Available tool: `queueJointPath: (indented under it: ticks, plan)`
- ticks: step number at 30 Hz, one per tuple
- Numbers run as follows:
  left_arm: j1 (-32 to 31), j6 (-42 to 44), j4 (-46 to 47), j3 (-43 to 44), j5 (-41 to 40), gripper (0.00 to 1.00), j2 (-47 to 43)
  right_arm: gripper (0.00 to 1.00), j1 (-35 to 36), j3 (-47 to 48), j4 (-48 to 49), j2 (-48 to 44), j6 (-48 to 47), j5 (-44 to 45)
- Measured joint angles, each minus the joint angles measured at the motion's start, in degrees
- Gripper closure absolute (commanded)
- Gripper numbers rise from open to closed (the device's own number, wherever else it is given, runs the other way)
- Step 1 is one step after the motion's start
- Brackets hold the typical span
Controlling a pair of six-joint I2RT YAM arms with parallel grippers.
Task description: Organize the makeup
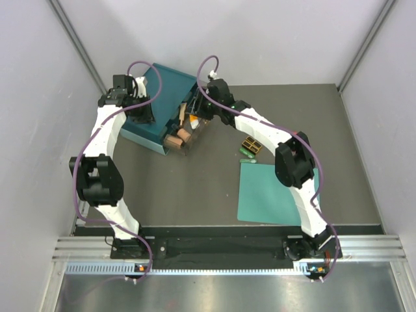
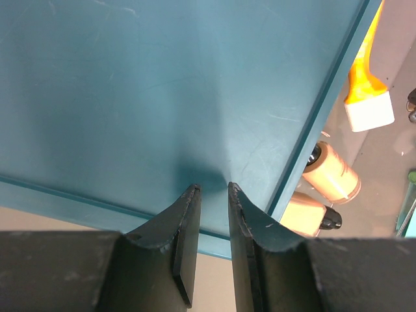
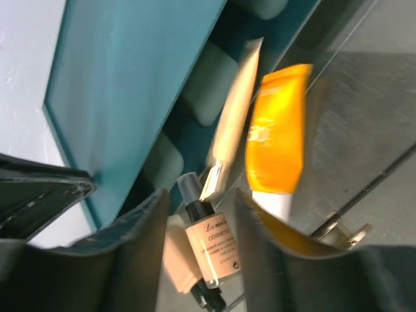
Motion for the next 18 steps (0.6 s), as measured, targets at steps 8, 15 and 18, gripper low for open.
queueJointPath:
  ticks: [8,15,18]
  plan:
    - [0.0,0.0,-0.1,0.0,0.0,0.70,0.0,0.48,-0.5,-1.5,1.6,-1.7,-0.8,-0.9]
    - [0.0,0.0,-0.4,0.4,0.0,0.70,0.2,0.62,-5.4,-16.6,6.7,-13.2,1.4,-2.8]
    - [0.0,0.0,-0.5,0.5,0.0,0.70,0.3,0.76,-9.0,-23.0,10.6,-17.3,3.0,-4.4]
